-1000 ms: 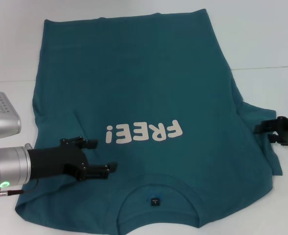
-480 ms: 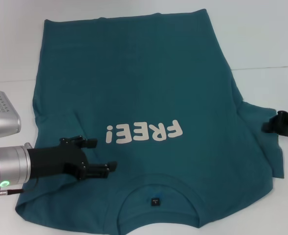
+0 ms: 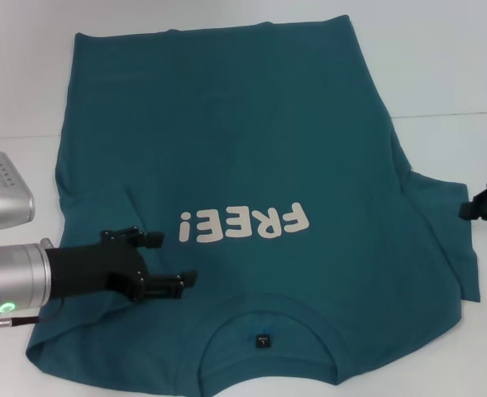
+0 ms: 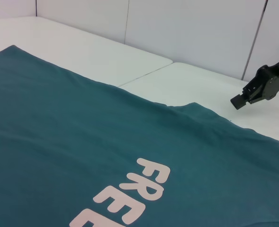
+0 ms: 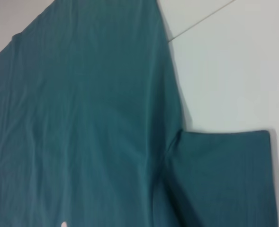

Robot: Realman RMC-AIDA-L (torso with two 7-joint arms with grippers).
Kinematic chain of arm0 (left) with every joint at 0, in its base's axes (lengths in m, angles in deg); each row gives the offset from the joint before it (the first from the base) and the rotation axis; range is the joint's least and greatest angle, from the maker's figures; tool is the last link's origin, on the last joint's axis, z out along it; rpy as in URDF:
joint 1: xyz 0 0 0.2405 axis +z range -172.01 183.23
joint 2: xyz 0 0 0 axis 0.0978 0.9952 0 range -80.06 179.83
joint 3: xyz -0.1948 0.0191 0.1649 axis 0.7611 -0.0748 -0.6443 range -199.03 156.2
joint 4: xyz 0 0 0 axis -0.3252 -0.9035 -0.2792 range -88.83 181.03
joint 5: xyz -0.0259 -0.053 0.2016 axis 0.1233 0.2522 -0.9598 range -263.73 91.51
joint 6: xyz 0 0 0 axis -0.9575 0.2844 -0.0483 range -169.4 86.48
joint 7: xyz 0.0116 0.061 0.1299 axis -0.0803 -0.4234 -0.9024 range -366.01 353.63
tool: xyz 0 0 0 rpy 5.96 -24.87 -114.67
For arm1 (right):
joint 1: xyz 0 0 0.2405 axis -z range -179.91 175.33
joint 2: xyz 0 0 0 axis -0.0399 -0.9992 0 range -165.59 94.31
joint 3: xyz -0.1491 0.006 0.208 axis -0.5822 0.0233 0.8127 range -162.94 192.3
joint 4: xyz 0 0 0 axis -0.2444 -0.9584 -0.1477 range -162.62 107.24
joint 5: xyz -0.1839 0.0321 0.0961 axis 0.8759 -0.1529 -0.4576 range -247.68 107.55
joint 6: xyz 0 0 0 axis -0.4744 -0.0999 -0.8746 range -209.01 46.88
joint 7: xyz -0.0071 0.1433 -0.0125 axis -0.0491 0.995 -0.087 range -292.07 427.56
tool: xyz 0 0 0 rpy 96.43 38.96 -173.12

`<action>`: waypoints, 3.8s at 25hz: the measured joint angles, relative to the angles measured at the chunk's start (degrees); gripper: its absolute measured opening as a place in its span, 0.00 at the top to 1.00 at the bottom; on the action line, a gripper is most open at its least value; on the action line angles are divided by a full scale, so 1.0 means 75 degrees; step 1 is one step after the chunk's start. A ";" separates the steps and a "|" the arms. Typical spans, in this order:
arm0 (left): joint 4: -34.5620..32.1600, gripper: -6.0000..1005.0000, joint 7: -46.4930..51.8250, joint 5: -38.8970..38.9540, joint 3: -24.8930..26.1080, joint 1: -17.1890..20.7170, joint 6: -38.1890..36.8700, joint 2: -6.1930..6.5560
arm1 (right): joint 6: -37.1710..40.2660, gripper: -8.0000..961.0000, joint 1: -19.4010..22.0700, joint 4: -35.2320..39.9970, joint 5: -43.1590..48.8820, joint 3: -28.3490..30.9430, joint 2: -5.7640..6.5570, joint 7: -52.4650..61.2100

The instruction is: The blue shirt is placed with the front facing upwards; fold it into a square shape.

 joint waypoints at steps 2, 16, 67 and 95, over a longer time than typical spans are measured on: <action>0.0014 0.07 0.0008 -0.0001 0.0000 -0.0029 -0.0001 0.0005 | 0.0174 0.99 0.0000 0.0011 0.0012 -0.0016 0.0141 0.0095; 0.0003 0.07 0.0032 -0.0011 0.0001 -0.0070 -0.0053 0.0002 | 0.1671 0.52 -0.0125 0.0286 0.1124 -0.0053 0.0462 0.1044; 0.0045 0.07 -0.0010 -0.0001 -0.0094 -0.0093 -0.0107 -0.0024 | 0.1232 0.16 0.0331 0.0631 0.1078 0.0061 -0.0261 0.1177; 0.0032 0.07 -0.0010 0.0046 -0.0094 -0.0109 -0.0047 -0.0018 | 0.1289 0.97 0.0573 0.0609 0.0503 0.0495 -0.0272 0.0558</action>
